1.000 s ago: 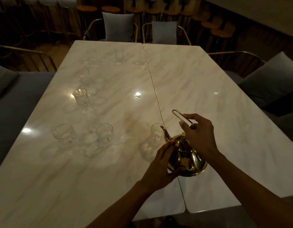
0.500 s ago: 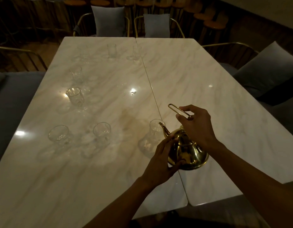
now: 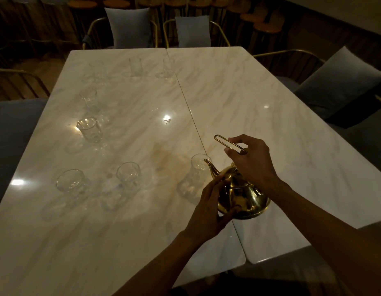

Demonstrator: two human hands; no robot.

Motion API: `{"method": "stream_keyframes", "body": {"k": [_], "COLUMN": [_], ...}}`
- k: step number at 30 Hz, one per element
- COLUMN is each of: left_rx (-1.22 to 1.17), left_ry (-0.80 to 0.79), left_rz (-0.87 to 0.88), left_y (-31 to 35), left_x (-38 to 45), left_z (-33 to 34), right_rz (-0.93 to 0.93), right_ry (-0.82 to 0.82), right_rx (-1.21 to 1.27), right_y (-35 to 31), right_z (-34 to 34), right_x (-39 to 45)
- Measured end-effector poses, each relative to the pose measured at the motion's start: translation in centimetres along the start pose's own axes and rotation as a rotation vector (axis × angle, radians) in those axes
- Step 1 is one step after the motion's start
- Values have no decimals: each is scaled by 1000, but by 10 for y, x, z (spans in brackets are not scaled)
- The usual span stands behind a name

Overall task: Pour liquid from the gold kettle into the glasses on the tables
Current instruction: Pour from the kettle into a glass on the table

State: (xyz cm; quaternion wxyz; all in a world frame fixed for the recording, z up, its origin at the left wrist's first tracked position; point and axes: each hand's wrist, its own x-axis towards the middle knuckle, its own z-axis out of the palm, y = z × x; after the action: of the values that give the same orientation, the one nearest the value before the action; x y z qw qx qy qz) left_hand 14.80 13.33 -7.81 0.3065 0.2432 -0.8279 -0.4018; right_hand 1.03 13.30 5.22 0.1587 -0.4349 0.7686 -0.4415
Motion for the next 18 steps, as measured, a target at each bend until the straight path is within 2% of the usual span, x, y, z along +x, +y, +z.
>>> {"method": "stream_keyframes", "body": {"k": [18], "left_rx": [-82], "left_ry": [16], "left_rz": [33], "left_y": [-3], "left_x": [1], "left_z": [-4], "right_rz": [23], "right_ry": [50], "right_rx": [-45], "right_y": [-11], "right_z": [1], "right_x": [-2]}}
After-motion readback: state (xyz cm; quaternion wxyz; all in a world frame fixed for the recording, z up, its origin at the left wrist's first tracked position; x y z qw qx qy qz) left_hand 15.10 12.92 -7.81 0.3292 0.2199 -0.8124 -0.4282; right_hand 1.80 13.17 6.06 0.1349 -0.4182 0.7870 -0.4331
